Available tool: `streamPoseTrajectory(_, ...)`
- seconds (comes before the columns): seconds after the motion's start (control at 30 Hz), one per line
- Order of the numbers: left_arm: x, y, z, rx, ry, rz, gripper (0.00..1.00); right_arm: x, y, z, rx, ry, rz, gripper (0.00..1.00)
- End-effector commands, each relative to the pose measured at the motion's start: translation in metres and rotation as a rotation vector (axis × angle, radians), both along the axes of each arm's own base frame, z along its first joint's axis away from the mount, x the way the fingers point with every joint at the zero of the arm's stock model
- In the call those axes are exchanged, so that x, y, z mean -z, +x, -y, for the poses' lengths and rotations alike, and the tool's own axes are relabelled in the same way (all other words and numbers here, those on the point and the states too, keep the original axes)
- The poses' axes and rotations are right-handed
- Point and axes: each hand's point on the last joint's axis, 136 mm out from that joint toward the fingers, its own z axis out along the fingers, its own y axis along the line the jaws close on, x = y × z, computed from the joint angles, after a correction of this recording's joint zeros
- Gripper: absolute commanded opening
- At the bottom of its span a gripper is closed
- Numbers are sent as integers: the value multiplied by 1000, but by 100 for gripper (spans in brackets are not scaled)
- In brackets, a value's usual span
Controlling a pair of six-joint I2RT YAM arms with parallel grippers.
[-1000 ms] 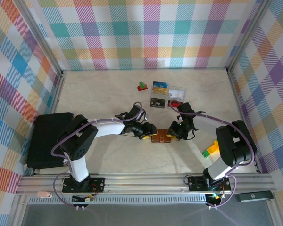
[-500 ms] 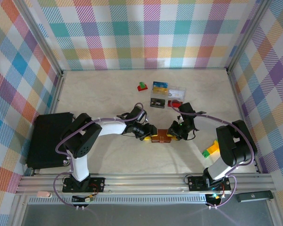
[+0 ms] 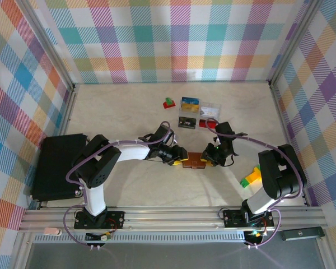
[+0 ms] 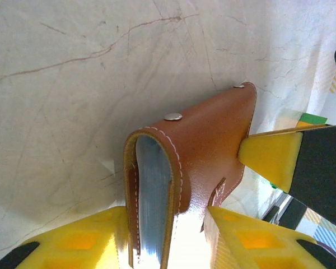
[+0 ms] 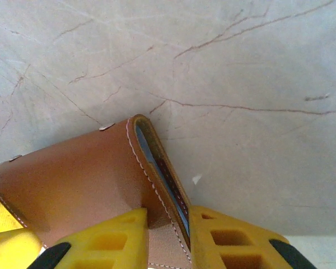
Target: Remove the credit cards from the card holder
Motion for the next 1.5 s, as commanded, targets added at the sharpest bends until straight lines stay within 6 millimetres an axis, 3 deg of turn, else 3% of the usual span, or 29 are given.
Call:
streamPoseTrajectory(0.0, -33, -5, 15, 64, -101, 63, 38, 25, -17, 22, 23, -111, -57, 23)
streamPoseTrajectory(0.27, -7, 0, -17, -18, 103, 74, 43, 35, -24, 28, 21, -151, -106, 23)
streamPoseTrajectory(0.63, -3, -1, 10, 25, -10, 7, 44, 37, -25, 28, 23, -148, -112, 22)
streamPoseTrajectory(0.93, -1, -1, 17, 46, -31, -5, 44, 35, -24, 28, 23, -142, -103, 22)
streamPoseTrajectory(1.27, -19, 2, 23, 55, -98, 36, 33, 27, -18, 26, 24, -124, -68, 23)
streamPoseTrajectory(1.47, -32, 6, 8, 31, -28, 105, 17, -5, 5, 23, 3, -115, 75, 30)
